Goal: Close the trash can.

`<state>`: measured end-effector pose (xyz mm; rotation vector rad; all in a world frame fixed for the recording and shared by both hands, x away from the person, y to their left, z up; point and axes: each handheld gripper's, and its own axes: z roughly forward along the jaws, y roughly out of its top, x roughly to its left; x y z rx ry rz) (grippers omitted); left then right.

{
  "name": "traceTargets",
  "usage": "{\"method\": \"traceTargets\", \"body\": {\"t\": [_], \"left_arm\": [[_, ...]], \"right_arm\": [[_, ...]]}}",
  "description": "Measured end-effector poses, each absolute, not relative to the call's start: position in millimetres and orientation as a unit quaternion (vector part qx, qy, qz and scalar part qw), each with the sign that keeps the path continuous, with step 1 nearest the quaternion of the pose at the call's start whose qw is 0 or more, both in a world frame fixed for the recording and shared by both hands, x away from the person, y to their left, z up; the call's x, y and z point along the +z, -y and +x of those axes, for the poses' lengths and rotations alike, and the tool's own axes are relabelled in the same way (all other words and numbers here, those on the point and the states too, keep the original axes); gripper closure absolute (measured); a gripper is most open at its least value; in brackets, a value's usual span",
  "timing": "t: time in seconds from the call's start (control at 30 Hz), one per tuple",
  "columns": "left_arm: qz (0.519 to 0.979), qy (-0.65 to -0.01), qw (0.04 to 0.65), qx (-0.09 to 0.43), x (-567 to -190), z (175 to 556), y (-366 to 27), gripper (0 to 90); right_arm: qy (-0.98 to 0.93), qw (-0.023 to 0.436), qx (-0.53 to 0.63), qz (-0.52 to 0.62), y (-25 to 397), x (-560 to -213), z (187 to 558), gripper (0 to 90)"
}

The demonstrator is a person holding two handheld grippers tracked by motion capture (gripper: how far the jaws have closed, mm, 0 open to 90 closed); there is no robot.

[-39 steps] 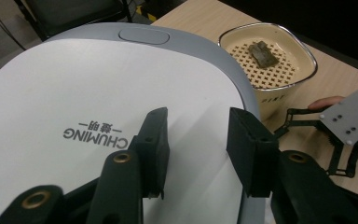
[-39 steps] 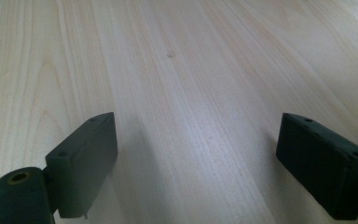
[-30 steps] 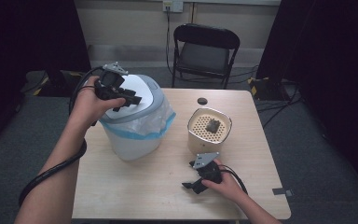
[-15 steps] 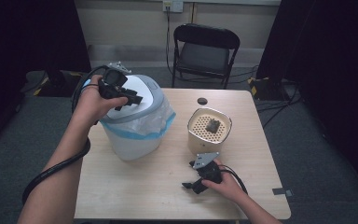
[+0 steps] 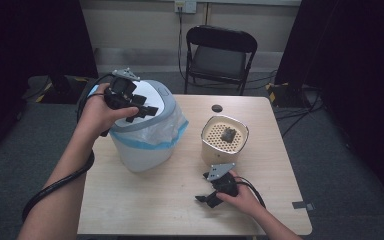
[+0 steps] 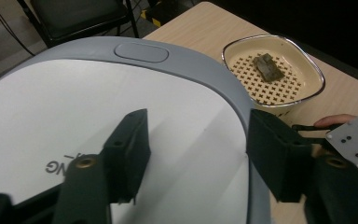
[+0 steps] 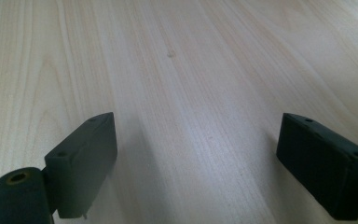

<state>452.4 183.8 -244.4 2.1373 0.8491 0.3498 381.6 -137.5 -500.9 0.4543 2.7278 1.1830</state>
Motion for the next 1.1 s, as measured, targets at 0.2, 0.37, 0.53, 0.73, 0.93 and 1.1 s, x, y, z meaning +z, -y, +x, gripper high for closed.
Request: {"method": "traceTargets", "body": {"t": [0.2, 0.37, 0.53, 0.73, 0.93, 1.1], "left_arm": [[0.85, -0.332, 0.39, 0.124, -240, 448, -179, 29.5], [0.848, -0.319, 0.409, 0.109, -234, 443, -173, 22.9], [0.849, -0.305, 0.42, 0.096, -234, 437, -161, 19.1], [0.856, -0.279, 0.428, 0.076, -238, 425, -144, 18.7], [0.86, -0.262, 0.434, 0.055, -249, 414, -129, 18.3], [0.867, -0.25, 0.43, 0.04, -262, 409, -118, 17.5]], "right_arm": [[-0.905, 0.067, 0.393, 0.152, 138, -501, 381, 11.7], [-0.905, 0.067, 0.392, 0.151, 138, -501, 381, 11.7], [-0.904, 0.068, 0.392, 0.153, 138, -501, 381, 11.6], [-0.905, 0.067, 0.392, 0.153, 138, -501, 381, 11.6], [-0.905, 0.068, 0.392, 0.154, 138, -501, 381, 11.6], [-0.904, 0.067, 0.392, 0.154, 138, -501, 381, 11.6]]}}
